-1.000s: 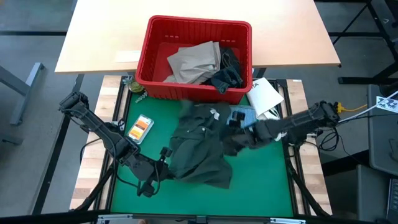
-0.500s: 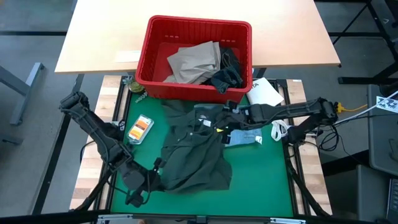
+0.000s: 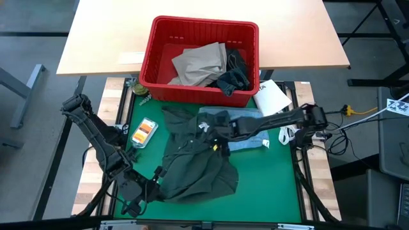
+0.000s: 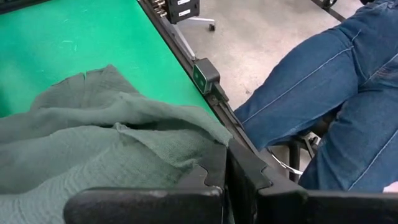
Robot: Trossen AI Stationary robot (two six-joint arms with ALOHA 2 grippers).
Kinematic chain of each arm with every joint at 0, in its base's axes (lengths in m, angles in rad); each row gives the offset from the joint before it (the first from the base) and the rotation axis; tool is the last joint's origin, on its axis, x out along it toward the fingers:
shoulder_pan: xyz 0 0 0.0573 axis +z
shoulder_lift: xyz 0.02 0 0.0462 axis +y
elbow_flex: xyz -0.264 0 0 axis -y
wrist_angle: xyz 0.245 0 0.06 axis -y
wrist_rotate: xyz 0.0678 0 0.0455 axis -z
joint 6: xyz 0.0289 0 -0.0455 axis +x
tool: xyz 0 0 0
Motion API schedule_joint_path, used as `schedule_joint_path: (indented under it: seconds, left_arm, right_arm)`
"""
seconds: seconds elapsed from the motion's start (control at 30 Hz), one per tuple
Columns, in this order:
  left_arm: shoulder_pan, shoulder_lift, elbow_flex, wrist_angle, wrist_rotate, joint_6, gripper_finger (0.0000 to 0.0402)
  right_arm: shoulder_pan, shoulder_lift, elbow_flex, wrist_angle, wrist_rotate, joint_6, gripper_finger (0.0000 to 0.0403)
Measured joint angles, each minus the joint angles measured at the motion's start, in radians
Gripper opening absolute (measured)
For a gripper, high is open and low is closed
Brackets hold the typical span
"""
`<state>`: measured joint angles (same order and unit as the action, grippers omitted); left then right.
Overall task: Fold Laundry from Bin
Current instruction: Fold the green polo shirt
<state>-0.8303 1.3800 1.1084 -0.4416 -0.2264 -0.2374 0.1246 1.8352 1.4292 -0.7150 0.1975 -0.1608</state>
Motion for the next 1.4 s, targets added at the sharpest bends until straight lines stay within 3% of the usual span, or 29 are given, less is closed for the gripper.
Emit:
schedule_joint_path:
  seconds: [0.17, 0.7, 0.83, 0.97, 1.03, 1.13, 1.23, 1.4]
  left_arm:
    - [0.000, 0.000, 0.000, -0.001, -0.025, 0.000, 0.0000]
    - [0.000, 0.000, 0.000, -0.003, -0.045, 0.000, 0.0000]
    - [0.000, 0.000, 0.000, -0.003, -0.045, 0.000, 0.0000]
    - [0.000, 0.000, 0.000, -0.009, -0.045, 0.003, 0.0000]
    - [0.000, 0.000, 0.000, -0.032, -0.046, 0.001, 0.0000]
    - [0.000, -0.002, 0.000, -0.083, -0.065, -0.027, 0.0000]
    - [-0.003, -0.029, 0.000, -0.152, -0.124, -0.074, 0.0000]
    - [-0.011, -0.147, 0.000, -0.256, -0.246, -0.156, 0.0000]
  right_arm:
    - [0.000, 0.062, 0.000, 0.067, -0.098, -0.087, 0.0175]
    - [0.000, 0.074, 0.000, 0.059, -0.130, -0.101, 0.0169]
    - [0.000, 0.074, 0.000, 0.062, -0.111, -0.110, 0.0121]
    - [0.000, 0.074, 0.000, 0.062, -0.124, -0.110, 0.0027]
    - [0.000, 0.072, 0.001, 0.057, -0.148, -0.111, 0.0013]
    - [0.006, 0.066, 0.047, -0.033, -0.209, -0.110, 0.0021]
    - [0.023, 0.058, 0.143, -0.203, -0.205, -0.126, 0.0009]
    - [0.085, 0.056, 0.363, -0.491, -0.103, -0.136, 0.0012]
